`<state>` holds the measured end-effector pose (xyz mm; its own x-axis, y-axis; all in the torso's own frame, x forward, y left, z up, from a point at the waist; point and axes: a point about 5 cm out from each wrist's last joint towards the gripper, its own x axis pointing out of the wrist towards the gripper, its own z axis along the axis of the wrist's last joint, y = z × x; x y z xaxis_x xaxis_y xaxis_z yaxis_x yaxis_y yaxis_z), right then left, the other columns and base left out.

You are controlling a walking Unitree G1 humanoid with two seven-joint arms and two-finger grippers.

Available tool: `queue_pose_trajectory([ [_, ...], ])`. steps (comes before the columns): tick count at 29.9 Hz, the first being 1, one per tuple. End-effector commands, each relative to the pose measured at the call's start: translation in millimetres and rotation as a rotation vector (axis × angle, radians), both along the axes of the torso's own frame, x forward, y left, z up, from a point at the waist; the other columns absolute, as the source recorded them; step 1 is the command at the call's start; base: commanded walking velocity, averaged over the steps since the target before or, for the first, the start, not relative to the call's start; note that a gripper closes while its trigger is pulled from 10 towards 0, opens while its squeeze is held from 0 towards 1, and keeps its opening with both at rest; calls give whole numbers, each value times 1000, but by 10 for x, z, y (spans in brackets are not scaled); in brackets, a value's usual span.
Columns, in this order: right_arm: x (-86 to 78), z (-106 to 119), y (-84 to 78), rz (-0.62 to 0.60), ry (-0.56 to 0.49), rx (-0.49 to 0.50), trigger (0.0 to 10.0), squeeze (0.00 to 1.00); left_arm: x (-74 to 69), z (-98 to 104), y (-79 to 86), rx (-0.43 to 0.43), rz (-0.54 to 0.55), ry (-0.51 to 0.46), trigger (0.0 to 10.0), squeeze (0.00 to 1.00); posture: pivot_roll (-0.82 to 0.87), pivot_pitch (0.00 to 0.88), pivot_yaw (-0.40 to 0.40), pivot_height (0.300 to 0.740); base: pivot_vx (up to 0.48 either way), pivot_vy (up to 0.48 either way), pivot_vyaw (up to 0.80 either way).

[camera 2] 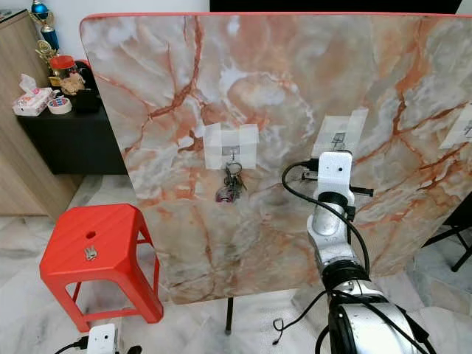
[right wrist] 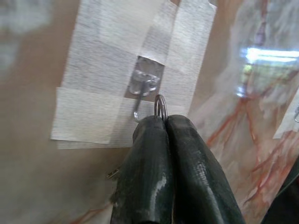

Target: Hang keys on a hook

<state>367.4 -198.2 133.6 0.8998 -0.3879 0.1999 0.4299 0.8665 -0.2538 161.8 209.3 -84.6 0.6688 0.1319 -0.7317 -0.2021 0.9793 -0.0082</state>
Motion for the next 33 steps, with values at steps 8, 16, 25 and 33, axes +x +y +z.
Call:
queue_pose_trajectory([
  [8, 22, 21, 40, 23, 4, -21, 10000, 0, -60, -32, -2, -12, 12, 27, 10000, 0, 72, 0, -43, 740, 0, 0, 0],
  [16, 38, 19, 65, 43, 26, -48, 10000, 0, -57, -30, -2, -13, 14, 25, 10000, 0, 71, 0, -44, 740, 0, 0, 0],
  [25, 31, -43, 94, 54, 67, -70, 10000, 0, -54, -31, -8, -13, 12, 27, 10000, 0, 72, 0, -43, 740, 0, 0, 0],
  [33, 35, -36, 87, 57, 67, -63, 10000, 1000, -90, -46, 9, -13, 15, 43, 10000, 0, 72, 0, -42, 740, 0, 0, 0],
])
